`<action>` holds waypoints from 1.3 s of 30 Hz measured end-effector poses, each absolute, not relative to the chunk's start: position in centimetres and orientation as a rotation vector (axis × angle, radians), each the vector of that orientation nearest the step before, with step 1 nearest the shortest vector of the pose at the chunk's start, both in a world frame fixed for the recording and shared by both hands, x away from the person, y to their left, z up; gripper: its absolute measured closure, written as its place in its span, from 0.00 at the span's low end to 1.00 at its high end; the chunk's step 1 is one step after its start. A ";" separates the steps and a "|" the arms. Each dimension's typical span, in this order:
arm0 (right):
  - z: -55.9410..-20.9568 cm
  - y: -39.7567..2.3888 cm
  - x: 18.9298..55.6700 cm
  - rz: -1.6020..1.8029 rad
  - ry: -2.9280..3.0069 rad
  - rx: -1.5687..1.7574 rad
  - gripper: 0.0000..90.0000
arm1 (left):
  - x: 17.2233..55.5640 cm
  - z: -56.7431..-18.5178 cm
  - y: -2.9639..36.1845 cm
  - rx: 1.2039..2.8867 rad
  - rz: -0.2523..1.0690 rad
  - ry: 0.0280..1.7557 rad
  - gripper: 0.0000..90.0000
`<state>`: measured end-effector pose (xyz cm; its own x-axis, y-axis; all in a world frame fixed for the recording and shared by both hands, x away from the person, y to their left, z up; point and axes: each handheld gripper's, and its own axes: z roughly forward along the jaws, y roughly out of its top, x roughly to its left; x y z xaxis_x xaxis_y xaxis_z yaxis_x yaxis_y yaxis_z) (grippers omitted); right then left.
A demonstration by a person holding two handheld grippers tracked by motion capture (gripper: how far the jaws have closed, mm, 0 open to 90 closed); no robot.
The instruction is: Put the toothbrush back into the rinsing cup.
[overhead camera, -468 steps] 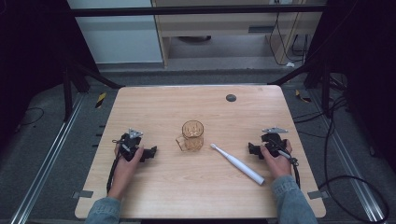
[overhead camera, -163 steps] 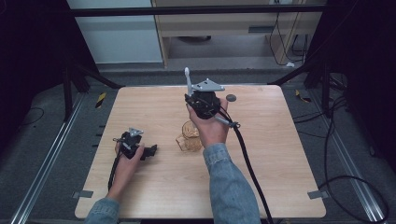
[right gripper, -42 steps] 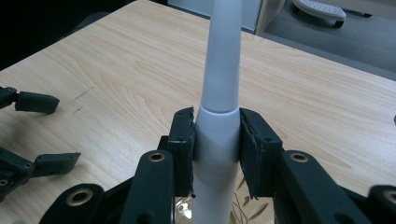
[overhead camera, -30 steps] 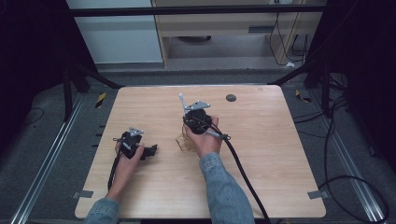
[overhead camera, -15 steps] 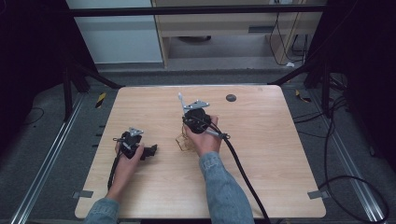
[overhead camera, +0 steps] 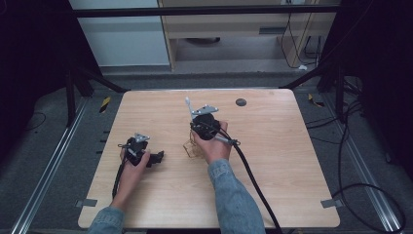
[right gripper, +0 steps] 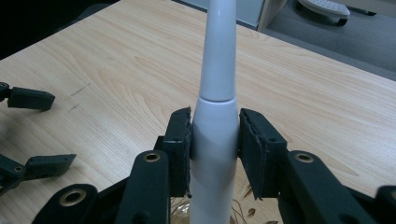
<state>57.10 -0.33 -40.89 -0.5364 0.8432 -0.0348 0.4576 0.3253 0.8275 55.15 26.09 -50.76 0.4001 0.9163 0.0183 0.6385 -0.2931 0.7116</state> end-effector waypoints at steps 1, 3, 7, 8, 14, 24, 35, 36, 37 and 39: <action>-40.9 -0.3 57.1 1.105 2.131 1.146 0.72 | 55.1 -50.8 26.1 2.035 0.575 1.321 0.00; -40.9 -0.3 57.1 1.106 2.130 1.144 0.71 | 55.1 -50.8 26.1 2.035 0.574 1.322 0.00; -40.8 -0.3 56.9 1.108 2.126 1.147 0.70 | 55.2 -50.8 26.1 2.036 0.574 1.321 0.00; -40.7 -0.3 56.9 1.109 2.127 1.146 0.70 | 55.2 -50.8 26.1 2.036 0.574 1.321 0.00; -40.7 -0.4 56.9 1.109 2.127 1.143 0.69 | 55.2 -50.8 26.1 2.035 0.574 1.322 0.00; -40.4 -0.4 56.7 1.110 2.126 1.136 0.68 | 55.2 -50.8 26.1 2.034 0.574 1.322 0.00; -40.1 -0.5 56.3 1.099 2.126 1.125 0.67 | 55.2 -50.8 26.1 2.035 0.575 1.321 0.00; -40.1 -0.5 56.2 1.099 2.126 1.126 0.67 | 55.2 -50.8 26.1 2.034 0.574 1.322 0.00; -40.0 -0.5 56.1 1.098 2.126 1.122 0.67 | 55.2 -50.8 26.1 2.034 0.574 1.322 0.00; -39.9 -0.5 56.0 1.098 2.126 1.116 0.67 | 55.2 -50.8 26.1 2.035 0.574 1.321 0.00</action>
<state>55.99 -0.47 -39.85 -0.5417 0.8386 -0.0570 0.4390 0.3401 0.8316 55.15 26.08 -50.77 0.4001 0.9163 0.0179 0.6382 -0.2926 0.7121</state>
